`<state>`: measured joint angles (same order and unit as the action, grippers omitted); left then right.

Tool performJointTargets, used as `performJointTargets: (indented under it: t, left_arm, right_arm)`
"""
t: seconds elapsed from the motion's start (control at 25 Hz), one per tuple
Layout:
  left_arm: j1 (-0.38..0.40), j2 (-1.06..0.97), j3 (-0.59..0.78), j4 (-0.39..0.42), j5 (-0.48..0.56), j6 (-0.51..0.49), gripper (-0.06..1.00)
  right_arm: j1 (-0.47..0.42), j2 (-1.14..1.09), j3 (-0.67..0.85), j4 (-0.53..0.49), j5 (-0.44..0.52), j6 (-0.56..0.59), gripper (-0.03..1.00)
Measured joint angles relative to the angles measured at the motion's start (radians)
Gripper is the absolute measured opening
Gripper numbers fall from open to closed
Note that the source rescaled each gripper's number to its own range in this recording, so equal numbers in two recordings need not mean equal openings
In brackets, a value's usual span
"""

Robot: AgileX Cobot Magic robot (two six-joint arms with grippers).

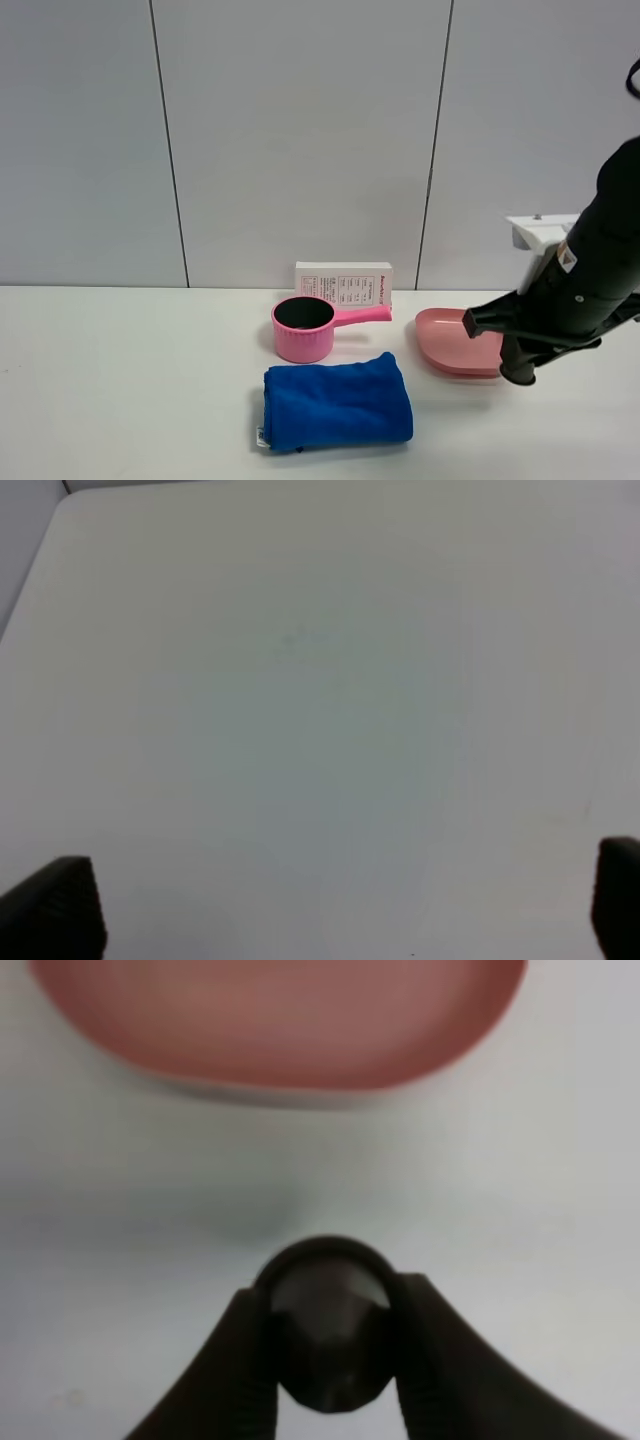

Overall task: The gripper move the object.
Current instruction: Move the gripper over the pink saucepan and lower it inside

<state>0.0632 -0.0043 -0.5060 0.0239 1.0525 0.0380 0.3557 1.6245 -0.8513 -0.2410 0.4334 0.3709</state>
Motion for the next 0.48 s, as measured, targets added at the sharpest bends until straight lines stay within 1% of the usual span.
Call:
performJointTargets:
  t: [0.16, 0.24, 0.32, 0.4, 0.48]
  left_arm:
    - [0.000, 0.000, 0.000, 0.000, 0.000, 0.000, 1.00]
    - [0.000, 0.000, 0.000, 0.000, 0.000, 0.000, 1.00]
    - [0.000, 0.000, 0.000, 0.000, 0.000, 0.000, 1.00]
    - [0.000, 0.000, 0.000, 0.000, 0.000, 0.000, 1.00]
    - [0.000, 0.000, 0.000, 0.000, 0.000, 0.000, 1.00]
  right_arm:
    - [0.062, -0.052, -0.121, 0.171, 0.095, -0.217, 0.00]
    - [0.096, -0.052, -0.210, 0.241, 0.141, -0.294, 0.00]
    - [0.131, -0.039, -0.308, 0.265, 0.157, -0.331, 0.00]
    - [0.159, -0.014, -0.397, 0.265, 0.162, -0.350, 0.00]
    - [0.187, 0.033, -0.490, 0.257, 0.189, -0.355, 0.00]
